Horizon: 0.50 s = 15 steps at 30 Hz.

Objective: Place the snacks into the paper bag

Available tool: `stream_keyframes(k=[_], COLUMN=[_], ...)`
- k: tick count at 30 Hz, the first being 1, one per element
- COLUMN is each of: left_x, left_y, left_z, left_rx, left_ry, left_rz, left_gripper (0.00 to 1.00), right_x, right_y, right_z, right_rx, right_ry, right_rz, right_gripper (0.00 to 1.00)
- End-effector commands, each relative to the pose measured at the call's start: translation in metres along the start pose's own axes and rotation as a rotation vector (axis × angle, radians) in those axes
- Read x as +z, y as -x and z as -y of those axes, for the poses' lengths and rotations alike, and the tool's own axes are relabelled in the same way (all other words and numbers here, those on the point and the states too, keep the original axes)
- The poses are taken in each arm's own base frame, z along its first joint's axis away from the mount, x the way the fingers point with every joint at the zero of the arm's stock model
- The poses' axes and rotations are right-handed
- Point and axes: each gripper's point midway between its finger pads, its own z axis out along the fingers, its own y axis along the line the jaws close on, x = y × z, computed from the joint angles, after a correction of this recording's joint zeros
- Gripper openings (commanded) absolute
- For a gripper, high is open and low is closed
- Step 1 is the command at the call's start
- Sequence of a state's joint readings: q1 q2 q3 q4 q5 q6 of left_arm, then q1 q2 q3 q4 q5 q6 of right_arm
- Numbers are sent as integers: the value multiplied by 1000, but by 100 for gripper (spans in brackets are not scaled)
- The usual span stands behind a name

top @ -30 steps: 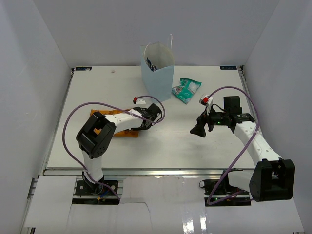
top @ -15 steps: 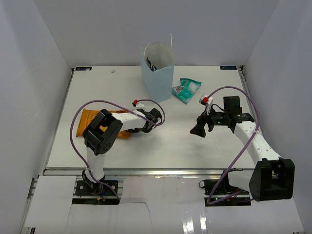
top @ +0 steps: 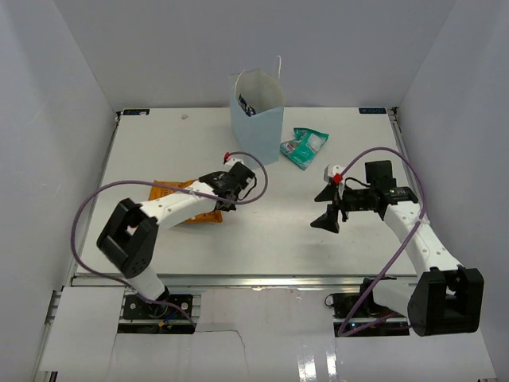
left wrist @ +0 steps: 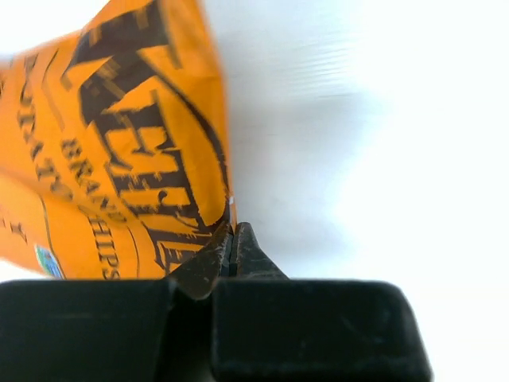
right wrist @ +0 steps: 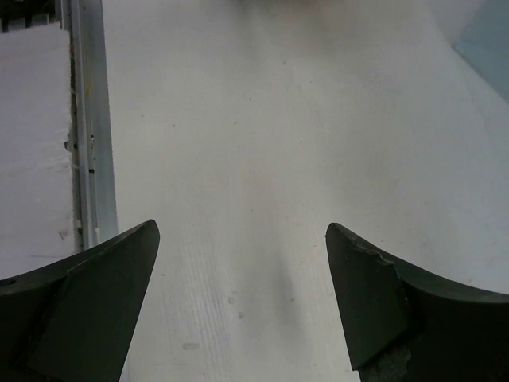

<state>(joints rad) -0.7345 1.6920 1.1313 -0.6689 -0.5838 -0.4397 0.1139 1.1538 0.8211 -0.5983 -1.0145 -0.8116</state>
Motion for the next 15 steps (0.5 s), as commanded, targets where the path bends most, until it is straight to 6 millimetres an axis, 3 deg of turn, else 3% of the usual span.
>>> stream_keyframes(k=[1,6,11,15], left_x=[-65,-139,-176,-203], left_y=[42,38,22,27], left_z=[36,50,55,52], left_rx=[86,164,200,176], left_ry=[-397,-736,-901,-963], left_rz=[157,247,199,207], left_gripper=[0,0,0,0], right_x=[-2,14,42,60], right_y=[30,55,99,132], right_z=[-13,0,10,13], right_rx=[-404,-800,-908,-946], right_ry=[69,68,120,157], right_rz=[74,97,153,202], right_gripper=[90,90,90,90])
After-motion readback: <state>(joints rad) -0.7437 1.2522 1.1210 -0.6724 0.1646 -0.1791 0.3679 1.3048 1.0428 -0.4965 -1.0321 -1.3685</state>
